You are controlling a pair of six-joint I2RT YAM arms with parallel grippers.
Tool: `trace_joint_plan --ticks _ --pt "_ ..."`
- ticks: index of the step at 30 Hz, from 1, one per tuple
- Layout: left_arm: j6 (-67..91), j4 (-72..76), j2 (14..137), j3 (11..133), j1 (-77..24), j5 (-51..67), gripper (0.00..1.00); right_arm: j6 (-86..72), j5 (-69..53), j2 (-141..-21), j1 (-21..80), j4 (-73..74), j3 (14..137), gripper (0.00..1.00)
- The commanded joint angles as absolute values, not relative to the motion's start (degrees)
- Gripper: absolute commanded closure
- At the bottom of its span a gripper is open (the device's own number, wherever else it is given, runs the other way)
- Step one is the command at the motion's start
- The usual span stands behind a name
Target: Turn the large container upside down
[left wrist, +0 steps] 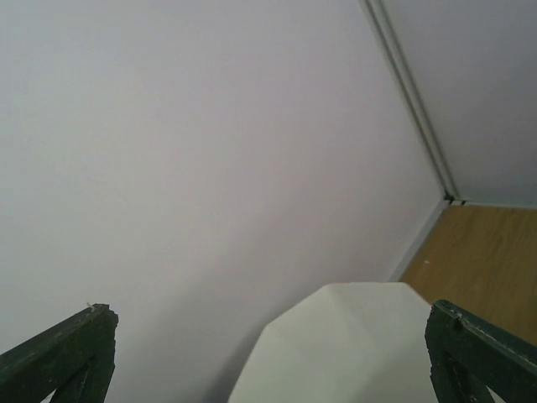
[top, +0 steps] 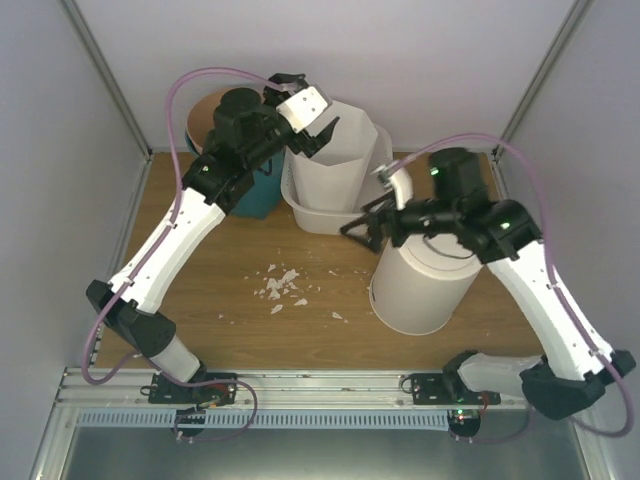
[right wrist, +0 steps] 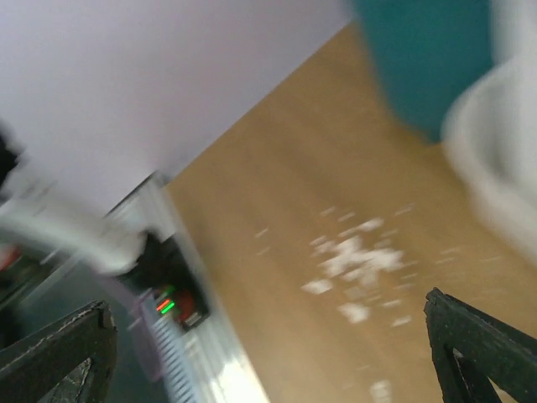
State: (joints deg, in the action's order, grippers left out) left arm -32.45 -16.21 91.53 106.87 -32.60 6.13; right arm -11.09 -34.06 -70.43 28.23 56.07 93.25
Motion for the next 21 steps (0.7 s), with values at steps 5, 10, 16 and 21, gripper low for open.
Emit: trace_joint_plan --ticks 5,10,16,21 --pt "-37.29 -15.16 90.10 107.57 -29.49 5.13 0.01 -23.65 -21.77 -77.25 56.52 61.96 84.38 0.00" --pt "-37.43 -15.60 89.58 106.91 -27.10 6.05 0.01 -35.19 -10.32 -77.19 65.27 70.52 84.64 0.00" --pt "-36.12 -14.34 89.22 105.39 -25.04 7.81 0.01 -52.87 -3.95 -71.38 67.06 76.24 75.52 0.00" --pt "-34.90 -14.09 89.47 104.54 -24.77 9.70 0.01 -63.05 1.86 -71.17 64.49 76.03 67.76 0.00"
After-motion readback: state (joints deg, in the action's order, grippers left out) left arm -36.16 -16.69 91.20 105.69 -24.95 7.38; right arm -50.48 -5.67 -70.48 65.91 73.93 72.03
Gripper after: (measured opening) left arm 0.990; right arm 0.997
